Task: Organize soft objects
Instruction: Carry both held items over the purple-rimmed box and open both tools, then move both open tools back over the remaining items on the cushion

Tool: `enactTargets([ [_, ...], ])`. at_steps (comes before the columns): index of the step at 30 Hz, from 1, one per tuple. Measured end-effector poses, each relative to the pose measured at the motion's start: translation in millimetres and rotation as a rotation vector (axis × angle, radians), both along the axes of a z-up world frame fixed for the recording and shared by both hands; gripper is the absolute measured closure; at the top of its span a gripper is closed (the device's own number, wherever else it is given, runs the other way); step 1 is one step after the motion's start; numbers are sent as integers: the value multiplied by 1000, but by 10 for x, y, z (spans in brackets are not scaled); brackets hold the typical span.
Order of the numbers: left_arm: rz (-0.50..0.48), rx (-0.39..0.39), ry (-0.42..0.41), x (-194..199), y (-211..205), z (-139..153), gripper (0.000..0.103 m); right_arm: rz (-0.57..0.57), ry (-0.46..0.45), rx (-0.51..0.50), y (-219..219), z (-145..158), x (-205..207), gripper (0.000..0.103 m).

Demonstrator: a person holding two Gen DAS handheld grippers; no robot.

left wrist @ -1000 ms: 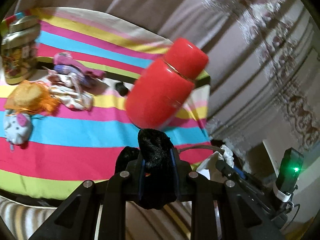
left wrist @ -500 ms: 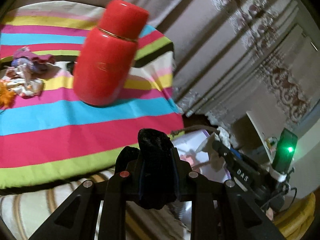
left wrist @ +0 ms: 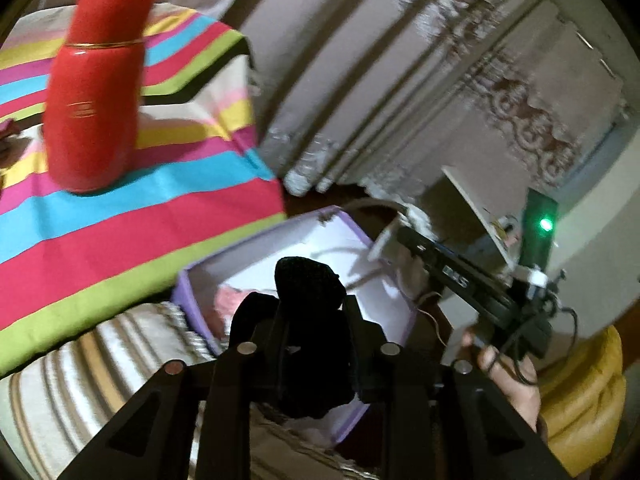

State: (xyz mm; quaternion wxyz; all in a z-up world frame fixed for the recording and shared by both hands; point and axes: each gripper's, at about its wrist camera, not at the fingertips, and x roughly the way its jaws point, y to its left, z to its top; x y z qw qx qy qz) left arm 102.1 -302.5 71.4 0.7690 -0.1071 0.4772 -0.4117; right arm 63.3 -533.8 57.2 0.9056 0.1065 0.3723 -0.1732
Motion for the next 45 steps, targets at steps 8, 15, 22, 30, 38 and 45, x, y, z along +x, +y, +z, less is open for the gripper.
enactTargets([
  [8, -13, -8, -17, -37, -51, 44, 46, -23, -4, 8, -75, 8, 2, 35],
  [15, 12, -8, -9, 11, 35, 31, 46, 14, 10, 18, 27, -27, 39, 34],
  [22, 65, 6, -27, 131, 242, 62, 46, 66, 24, 18, 201, -37, 103, 33],
  [30, 192, 34, -50, 416, 776, 83, 46, 138, 49, 14, 510, -57, 214, 33],
  [38, 358, 72, -46, 715, 1499, 15, 46, 216, 71, 7, 842, -69, 349, 33],
  [45, 610, 95, -38, 980, 2348, -38, 46, 291, 97, 7, 1178, -122, 504, 33],
])
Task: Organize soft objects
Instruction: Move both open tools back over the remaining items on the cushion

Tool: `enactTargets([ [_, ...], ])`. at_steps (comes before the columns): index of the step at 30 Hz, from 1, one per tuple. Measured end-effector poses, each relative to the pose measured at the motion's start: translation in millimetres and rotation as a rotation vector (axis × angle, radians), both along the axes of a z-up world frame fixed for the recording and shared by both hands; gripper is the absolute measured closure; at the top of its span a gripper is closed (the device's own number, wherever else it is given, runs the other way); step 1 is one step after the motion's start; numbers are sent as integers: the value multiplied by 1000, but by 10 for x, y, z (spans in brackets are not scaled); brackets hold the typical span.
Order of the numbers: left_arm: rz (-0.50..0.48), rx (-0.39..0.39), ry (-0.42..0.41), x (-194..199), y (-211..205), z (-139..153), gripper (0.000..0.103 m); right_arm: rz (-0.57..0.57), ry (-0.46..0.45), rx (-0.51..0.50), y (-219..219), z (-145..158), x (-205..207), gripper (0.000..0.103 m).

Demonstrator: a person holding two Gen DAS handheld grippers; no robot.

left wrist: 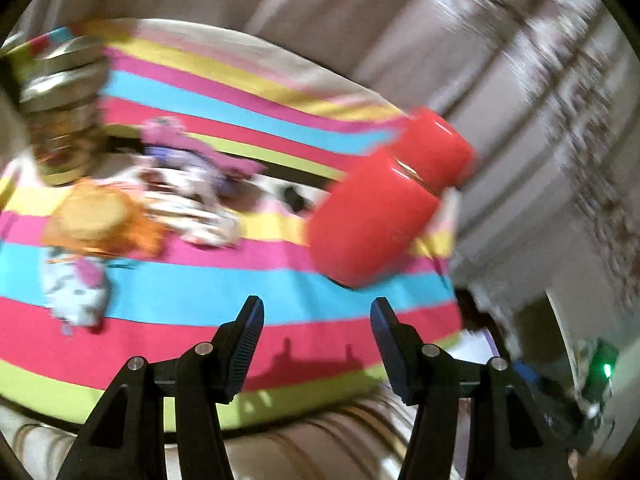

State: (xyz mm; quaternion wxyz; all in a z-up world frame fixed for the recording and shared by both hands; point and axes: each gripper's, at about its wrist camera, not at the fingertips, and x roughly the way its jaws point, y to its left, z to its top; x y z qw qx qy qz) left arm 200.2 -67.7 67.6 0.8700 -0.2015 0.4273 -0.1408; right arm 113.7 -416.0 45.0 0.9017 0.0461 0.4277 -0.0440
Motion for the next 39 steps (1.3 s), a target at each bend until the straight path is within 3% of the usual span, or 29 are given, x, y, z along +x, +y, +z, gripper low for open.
enactTargets([
  [6, 175, -24, 46, 139, 677, -113, 46, 54, 16, -10, 256, -29, 119, 33],
  [13, 297, -26, 94, 213, 1208, -215, 46, 141, 19, -21, 626, -14, 290, 33],
  [15, 315, -16, 107, 234, 1292, -227, 37, 176, 16, -24, 760, 6, 362, 33],
  [17, 316, 21, 126, 315, 1369, -247, 30, 207, 11, -33, 901, 26, 432, 33],
  [23, 273, 161, 167, 567, 1389, -346, 24, 299, -2, -42, 1319, 81, 632, 29],
  [29, 175, 297, 198, 917, 1227, -523, 22, 390, 6, -45, 1736, 77, 807, 28],
  [33, 167, 395, 214, 1079, 1210, -664, 22, 447, 26, -48, 1997, -12, 928, 24],
  [37, 167, 395, 236, 1170, 1268, -828, 22, 488, 61, -46, 2191, -150, 1069, 22],
  [39, 160, 401, 210, 1186, 1274, -856, 22, 503, 83, -51, 2294, -230, 1161, 21],
])
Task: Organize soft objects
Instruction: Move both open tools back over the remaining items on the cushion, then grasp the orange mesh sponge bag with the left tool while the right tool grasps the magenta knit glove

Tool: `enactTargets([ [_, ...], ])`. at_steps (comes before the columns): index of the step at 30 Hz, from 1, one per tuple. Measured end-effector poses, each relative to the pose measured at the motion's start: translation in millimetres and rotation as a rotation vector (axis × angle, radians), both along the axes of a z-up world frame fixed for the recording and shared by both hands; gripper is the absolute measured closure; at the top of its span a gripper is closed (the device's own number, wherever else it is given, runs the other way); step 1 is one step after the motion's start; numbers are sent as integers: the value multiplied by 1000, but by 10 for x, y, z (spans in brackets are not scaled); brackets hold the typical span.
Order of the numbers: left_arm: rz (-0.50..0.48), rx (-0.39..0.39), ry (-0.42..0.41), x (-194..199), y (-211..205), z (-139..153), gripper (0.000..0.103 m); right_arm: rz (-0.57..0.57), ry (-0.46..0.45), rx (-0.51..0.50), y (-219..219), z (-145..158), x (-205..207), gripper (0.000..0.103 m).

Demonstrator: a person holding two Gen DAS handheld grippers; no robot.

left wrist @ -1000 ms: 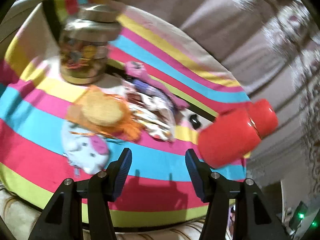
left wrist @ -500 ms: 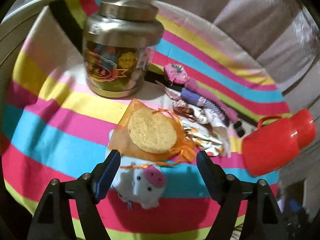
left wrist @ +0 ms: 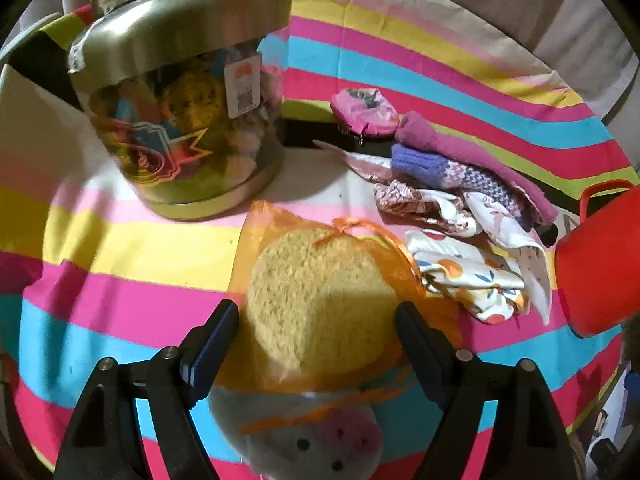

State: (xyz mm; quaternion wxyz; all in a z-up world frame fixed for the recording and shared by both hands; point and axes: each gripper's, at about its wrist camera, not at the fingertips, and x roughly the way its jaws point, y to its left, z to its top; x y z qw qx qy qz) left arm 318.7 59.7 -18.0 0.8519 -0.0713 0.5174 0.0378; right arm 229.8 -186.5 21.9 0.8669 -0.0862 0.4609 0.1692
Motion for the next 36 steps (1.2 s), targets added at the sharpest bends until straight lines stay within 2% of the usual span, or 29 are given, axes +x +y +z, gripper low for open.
enactTargets([
  [5, -50, 47, -29, -10, -60, -12, 32, 29, 16, -12, 225, -133, 178, 21],
  [7, -53, 63, -43, -32, -69, 11, 37, 35, 19, -18, 318, -187, 266, 21],
  [9, -48, 71, -69, -75, -43, 73, 49, 35, 21, -14, 384, -215, 338, 21],
  [11, -41, 57, -80, -103, 3, 105, 52, 34, 22, -6, 456, -257, 414, 21],
  [15, -35, 13, -78, -125, 82, 103, 52, 41, 31, -9, 555, -348, 564, 21],
  [18, -36, 1, -80, -161, 102, 103, 51, 7, 19, 23, 517, -282, 657, 21],
  [19, -31, -15, -71, -161, 116, 98, 45, 0, 18, 38, 505, -252, 692, 21],
  [20, -26, -30, -65, -160, 123, 90, 32, -14, 8, 50, 492, -203, 738, 21],
  [21, -31, -37, -65, -162, 113, 83, 24, -24, -4, 53, 491, -164, 771, 21],
  [23, -60, -23, -64, -150, 48, 61, 22, -47, -28, 67, 492, -70, 852, 20],
  [28, -109, 71, -59, -121, -105, 17, 23, -92, -72, 102, 566, 108, 1106, 15],
  [31, -128, 105, -70, -139, -143, 11, 23, -69, -97, 46, 728, 103, 1282, 15],
  [33, -141, 123, -75, -155, -160, 15, 24, -38, -120, -46, 868, 41, 1387, 15],
  [36, -144, 113, -80, -171, -149, 16, 24, 7, -118, -113, 962, -74, 1510, 16],
])
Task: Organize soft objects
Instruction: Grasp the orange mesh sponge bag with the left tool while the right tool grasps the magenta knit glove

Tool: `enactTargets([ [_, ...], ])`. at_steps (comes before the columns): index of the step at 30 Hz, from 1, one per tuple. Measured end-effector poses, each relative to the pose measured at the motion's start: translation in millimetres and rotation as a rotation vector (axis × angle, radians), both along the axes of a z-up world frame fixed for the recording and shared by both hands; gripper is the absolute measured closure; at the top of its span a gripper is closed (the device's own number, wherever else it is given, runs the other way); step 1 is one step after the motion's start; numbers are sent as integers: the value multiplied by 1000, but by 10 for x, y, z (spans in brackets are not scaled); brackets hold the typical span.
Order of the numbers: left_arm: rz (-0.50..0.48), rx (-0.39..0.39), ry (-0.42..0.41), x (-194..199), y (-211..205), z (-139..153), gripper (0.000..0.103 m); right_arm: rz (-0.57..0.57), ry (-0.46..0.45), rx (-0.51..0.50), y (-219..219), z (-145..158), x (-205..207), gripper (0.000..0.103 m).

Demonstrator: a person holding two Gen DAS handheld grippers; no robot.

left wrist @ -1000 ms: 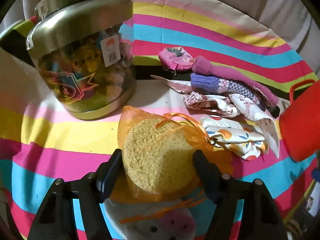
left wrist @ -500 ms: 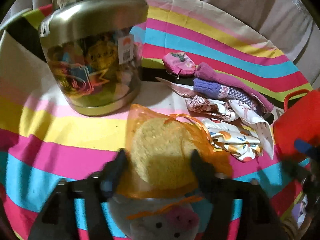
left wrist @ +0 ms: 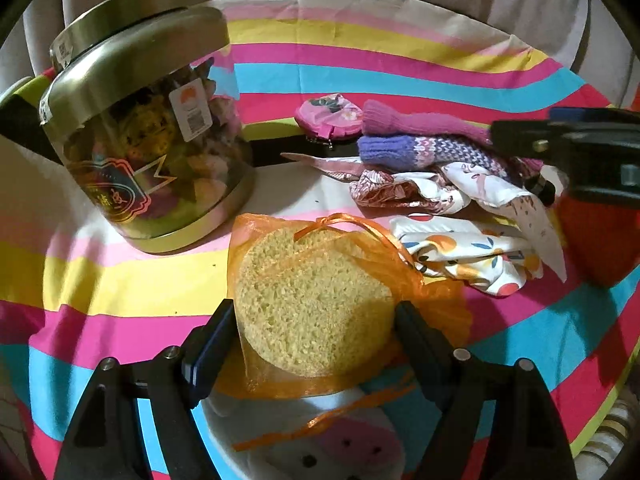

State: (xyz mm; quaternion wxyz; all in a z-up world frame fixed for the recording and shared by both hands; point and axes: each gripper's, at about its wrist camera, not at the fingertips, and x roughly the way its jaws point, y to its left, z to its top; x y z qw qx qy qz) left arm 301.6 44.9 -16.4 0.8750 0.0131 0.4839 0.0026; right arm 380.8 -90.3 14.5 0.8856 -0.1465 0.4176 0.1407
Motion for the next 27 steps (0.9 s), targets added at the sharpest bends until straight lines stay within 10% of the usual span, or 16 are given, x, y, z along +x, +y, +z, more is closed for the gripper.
enactTargets([
  [5, 1, -13, -3, 20, 10, -11, 24, 38, 55, -6, 24, -173, 156, 23],
  [9, 6, -28, -7, 4, 25, 3, 24, 38, 132, 89, -78, -273, 257, 65],
  [22, 58, -115, -47, -190, 197, 175, 24, 40, 173, 292, -367, -163, -139, 84],
  [27, 70, -136, -54, -224, 240, 215, 24, 39, 122, 222, -339, -117, -251, 91],
])
